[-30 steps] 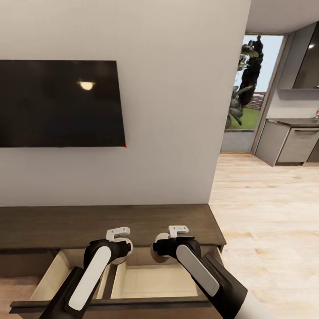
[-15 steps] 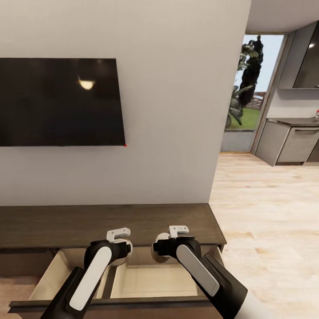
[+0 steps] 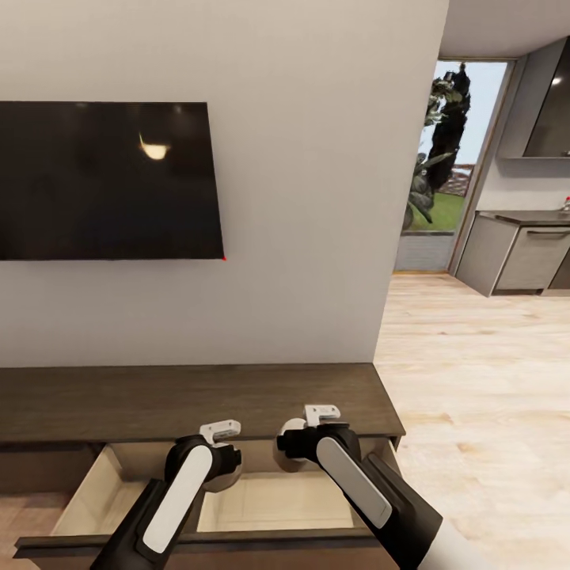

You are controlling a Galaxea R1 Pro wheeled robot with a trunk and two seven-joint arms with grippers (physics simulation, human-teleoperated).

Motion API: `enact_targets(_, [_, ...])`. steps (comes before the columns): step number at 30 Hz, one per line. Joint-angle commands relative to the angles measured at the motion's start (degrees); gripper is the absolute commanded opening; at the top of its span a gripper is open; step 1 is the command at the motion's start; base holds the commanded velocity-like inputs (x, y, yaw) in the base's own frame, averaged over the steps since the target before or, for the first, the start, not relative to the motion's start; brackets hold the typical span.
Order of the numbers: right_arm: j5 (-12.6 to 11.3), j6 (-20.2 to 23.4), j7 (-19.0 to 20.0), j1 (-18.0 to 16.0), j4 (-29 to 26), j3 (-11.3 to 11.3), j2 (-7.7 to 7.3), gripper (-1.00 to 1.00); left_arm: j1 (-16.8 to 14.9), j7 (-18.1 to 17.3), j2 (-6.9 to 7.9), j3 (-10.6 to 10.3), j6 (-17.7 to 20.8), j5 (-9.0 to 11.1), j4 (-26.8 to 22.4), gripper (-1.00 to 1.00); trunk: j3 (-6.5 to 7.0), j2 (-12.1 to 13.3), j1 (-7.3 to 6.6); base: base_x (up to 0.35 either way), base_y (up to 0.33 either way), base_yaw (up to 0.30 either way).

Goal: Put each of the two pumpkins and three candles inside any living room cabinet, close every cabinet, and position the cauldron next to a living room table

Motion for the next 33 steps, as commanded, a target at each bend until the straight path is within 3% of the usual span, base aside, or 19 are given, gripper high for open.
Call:
enact_targets(1, [-0.5, 0.0, -0.6, -0.1, 0.0, 0.1, 0.0, -1.0, -0.1, 0.6, 0.0, 0.0, -0.1, 0.5, 0.0, -1.0, -0.24, -0.5, 0.22, 0.0, 0.0, 0.0])
enact_targets(14, [-0.5, 0.0, -0.6, -0.1, 2.0, 0.1, 0.08, -1.0, -0.4, 0.0, -1.22, -1.2, -5.3, 0.4, 5.8, -1.0, -2.58, -5.7, 3.08, 0.0, 0.0, 0.0])
enact_targets(18, [-0.5, -0.1, -0.6, -0.1, 2.1, 0.2, 0.08, -1.0, -0.4, -0.2, -1.25, -2.6, -6.3, 0.4, 6.4, -1.0, -3.3, -7.3, 3.96, 0.0, 0.0, 0.0])
enact_targets(24, [-0.5, -0.3, -0.6, -0.1, 3.7, 0.3, 0.12, -1.0, -0.4, -0.6, -1.25, -6.1, -11.4, 0.3, 7.5, -1.0, -4.37, -9.7, 5.27, 0.0, 0.0, 0.0])
enact_targets(33, [-0.4, -0.5, -0.6, -0.1, 5.8, 0.5, 0.09, -1.0, -0.4, -0.6, -1.17, -6.6, -12.3, 0.3, 7.6, -1.0, -5.99, -13.3, 7.25, 0.0, 0.0, 0.0])
